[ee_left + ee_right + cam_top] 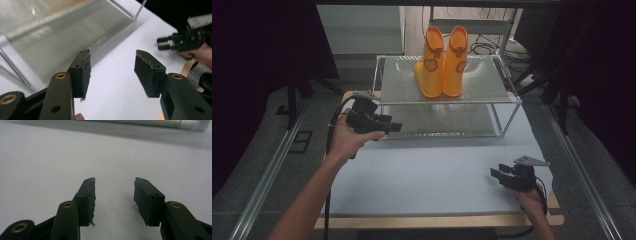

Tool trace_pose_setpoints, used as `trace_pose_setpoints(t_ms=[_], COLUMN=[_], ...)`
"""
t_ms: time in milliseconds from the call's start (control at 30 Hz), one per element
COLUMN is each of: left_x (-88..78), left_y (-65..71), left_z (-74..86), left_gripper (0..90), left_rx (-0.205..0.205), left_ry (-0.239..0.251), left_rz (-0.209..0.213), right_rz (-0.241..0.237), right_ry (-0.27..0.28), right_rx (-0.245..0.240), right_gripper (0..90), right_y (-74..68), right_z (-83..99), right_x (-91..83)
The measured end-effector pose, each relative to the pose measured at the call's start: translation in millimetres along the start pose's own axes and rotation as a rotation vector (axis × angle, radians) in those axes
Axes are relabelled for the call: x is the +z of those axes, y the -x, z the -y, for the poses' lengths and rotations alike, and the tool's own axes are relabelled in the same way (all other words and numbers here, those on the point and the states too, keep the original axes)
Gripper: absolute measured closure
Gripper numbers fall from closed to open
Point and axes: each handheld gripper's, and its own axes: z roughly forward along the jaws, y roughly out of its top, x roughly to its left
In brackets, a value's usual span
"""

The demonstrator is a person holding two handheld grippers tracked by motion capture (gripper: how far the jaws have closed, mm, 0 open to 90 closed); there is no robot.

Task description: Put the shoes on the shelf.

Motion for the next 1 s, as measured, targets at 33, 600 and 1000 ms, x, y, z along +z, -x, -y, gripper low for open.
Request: trace_pose_setpoints(t_ms=[33,600,1000], left_x=[-0.7,7.0,17.7], left_y=[0.4,-8.1,-12.0], left_z=[5.9,104.8,110.6], left_gripper=[46.3,44.4,43.8], left_rx=[0.001,-0.06,-0.079], left_ry=[-0.004,-0.016,-0.014], left_rz=[0.004,-0.015,-0.019], right_rz=[0.0,0.009,0.017], right_ry=[-0.001,-0.009,0.007], right_rx=[0.001,-0.014,-0.02], right_gripper=[51.7,51.2,49.7], right_y=[0.1,0.5,-1.2], right_z=[0.0,0.3,-1.5], right_x=[0.2,1.9,0.6])
